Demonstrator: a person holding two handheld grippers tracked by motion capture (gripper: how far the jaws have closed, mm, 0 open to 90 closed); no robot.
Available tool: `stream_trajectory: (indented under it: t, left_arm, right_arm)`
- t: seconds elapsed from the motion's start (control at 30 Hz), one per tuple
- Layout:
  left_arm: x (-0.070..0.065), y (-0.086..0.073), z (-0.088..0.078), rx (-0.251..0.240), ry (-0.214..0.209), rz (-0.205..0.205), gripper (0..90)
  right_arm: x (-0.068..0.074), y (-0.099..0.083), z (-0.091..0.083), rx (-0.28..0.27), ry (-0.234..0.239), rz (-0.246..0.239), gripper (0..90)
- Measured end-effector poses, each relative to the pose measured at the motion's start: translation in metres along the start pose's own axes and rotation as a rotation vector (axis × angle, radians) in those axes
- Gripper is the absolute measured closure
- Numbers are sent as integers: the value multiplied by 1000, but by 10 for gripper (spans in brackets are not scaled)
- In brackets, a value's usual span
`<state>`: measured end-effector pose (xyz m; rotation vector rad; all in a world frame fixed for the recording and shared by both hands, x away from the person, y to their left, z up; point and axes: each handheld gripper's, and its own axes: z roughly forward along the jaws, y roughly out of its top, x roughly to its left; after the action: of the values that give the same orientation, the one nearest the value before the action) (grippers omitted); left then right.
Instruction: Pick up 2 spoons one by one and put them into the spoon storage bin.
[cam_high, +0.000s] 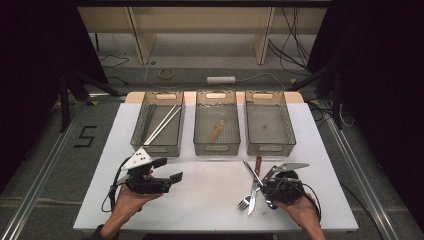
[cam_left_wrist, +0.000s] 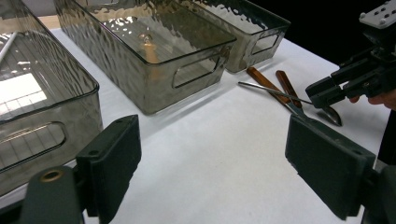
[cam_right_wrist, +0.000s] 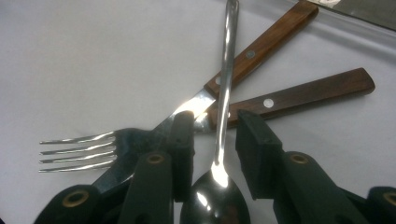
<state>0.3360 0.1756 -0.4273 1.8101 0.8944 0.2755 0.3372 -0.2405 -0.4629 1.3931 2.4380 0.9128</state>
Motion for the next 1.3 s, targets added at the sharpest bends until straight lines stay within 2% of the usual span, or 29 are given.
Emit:
stream_trajectory:
  t: [0.43, 0.83, 1.17, 1.3]
  left_arm:
    - [-2, 0, 0, 0, -6, 8, 176]
    - [-2, 0, 1, 4, -4, 11, 179]
    - [0, 1, -2, -27, 0, -3, 179]
    - [1, 1, -3, -30, 3, -7, 179]
  right_arm:
    - [-2, -1, 12, 59, -3, -11, 785]
    - [-1, 0, 12, 57, -8, -1, 855]
    - [-4, 3, -1, -6, 4, 9, 900]
    - [-4, 4, -3, -12, 8, 6, 900]
